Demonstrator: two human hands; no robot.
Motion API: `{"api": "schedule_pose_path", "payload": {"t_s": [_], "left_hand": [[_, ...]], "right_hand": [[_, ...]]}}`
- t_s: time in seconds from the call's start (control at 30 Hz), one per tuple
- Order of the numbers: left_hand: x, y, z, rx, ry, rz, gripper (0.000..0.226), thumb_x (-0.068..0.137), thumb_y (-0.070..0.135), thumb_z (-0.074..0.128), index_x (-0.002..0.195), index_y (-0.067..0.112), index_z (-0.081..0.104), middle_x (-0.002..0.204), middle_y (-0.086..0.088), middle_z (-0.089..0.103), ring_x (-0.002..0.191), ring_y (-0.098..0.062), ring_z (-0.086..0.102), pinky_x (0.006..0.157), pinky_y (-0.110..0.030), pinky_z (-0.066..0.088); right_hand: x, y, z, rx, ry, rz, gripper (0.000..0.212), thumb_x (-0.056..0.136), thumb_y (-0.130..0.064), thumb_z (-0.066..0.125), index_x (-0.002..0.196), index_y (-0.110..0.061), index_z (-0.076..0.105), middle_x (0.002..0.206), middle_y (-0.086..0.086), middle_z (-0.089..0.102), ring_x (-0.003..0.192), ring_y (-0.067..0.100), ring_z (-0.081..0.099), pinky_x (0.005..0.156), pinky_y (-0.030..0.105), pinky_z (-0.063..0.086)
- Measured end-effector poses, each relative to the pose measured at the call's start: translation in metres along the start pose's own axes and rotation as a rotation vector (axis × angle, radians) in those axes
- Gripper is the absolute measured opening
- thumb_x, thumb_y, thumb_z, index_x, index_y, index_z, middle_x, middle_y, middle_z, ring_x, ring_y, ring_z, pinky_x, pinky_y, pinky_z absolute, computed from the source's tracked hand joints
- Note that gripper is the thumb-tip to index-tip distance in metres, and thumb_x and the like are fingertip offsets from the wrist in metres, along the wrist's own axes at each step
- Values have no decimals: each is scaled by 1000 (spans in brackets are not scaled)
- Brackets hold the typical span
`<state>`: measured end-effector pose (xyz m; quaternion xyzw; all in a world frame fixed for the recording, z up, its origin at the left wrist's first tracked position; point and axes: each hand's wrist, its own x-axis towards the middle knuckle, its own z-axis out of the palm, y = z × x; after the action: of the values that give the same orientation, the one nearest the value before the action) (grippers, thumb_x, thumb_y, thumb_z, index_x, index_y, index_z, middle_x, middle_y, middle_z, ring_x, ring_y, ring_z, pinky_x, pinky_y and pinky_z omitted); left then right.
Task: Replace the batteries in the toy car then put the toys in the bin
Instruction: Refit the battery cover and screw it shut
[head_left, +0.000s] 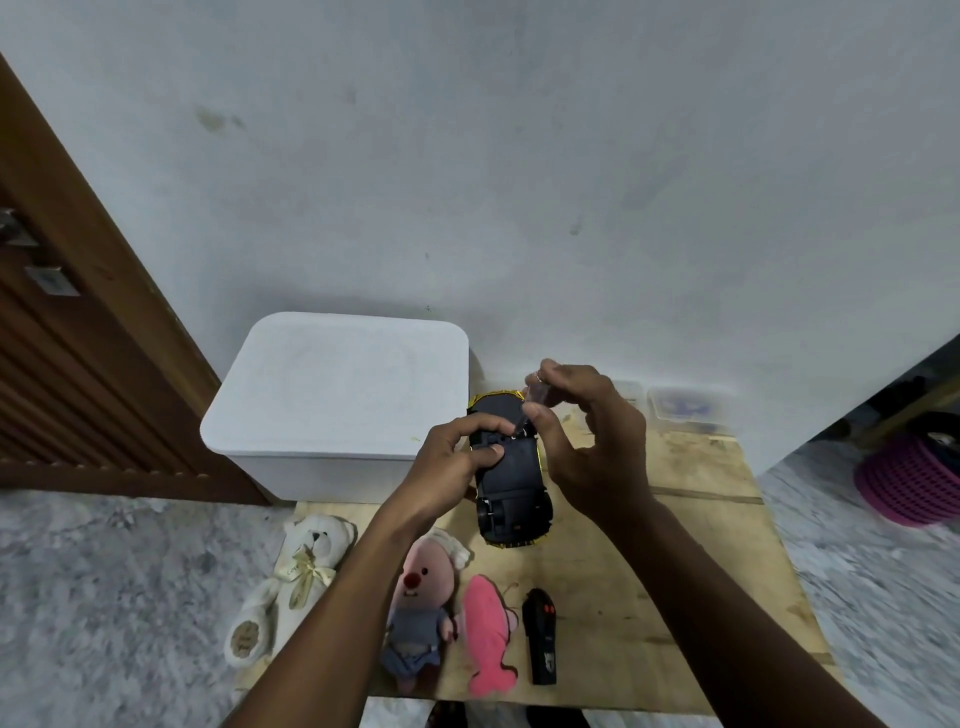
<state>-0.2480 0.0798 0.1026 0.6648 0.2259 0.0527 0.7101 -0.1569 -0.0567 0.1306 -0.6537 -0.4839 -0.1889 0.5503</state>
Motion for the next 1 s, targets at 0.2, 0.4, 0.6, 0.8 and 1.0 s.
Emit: {"api": "schedule_pose_path", "payload": {"t_s": [0.2, 0.4, 0.6, 0.8, 1.0], "left_hand": [[-3, 1, 0, -13, -1, -8, 23, 95, -3, 58, 106, 11, 72, 102, -3, 66, 61, 0, 65, 45, -16, 45], [-3, 4, 0, -2, -12, 18, 24, 95, -4, 58, 97, 16, 72, 96, 7, 65, 57, 4, 62, 44, -16, 44], [-1, 2, -2, 15, 1, 13, 26, 94, -1, 60, 95, 22, 73, 97, 3, 66, 63, -1, 64, 47, -19, 46], [-1, 5, -6, 2, -4, 7, 24, 94, -4, 58, 99, 15, 72, 96, 2, 65, 59, 1, 64, 44, -16, 44], [0, 2, -7, 19, 13, 10, 25, 94, -1, 60, 96, 21, 73, 97, 5, 66, 64, -1, 65, 47, -18, 46]], "right_hand": [[-4, 0, -2, 63, -14, 49, 51, 83, 16, 64, 125, -12, 53, 119, 5, 65, 110, 26, 67, 90, 47, 57], [0, 0, 3, 20, 25, -11, 51, 77, 15, 75, 117, -11, 55, 95, 10, 67, 89, 16, 66, 76, 31, 53], [-3, 1, 4, 83, -43, 70, 52, 82, 18, 63, 123, -12, 53, 118, 15, 66, 109, 28, 68, 89, 47, 57], [0, 1, 8, 0, 67, 20, 53, 76, 13, 76, 118, -13, 55, 102, 6, 66, 93, 16, 68, 82, 27, 54], [3, -1, 5, 105, -52, 85, 46, 83, 14, 65, 119, -14, 55, 112, 12, 67, 104, 29, 70, 83, 50, 58]]}}
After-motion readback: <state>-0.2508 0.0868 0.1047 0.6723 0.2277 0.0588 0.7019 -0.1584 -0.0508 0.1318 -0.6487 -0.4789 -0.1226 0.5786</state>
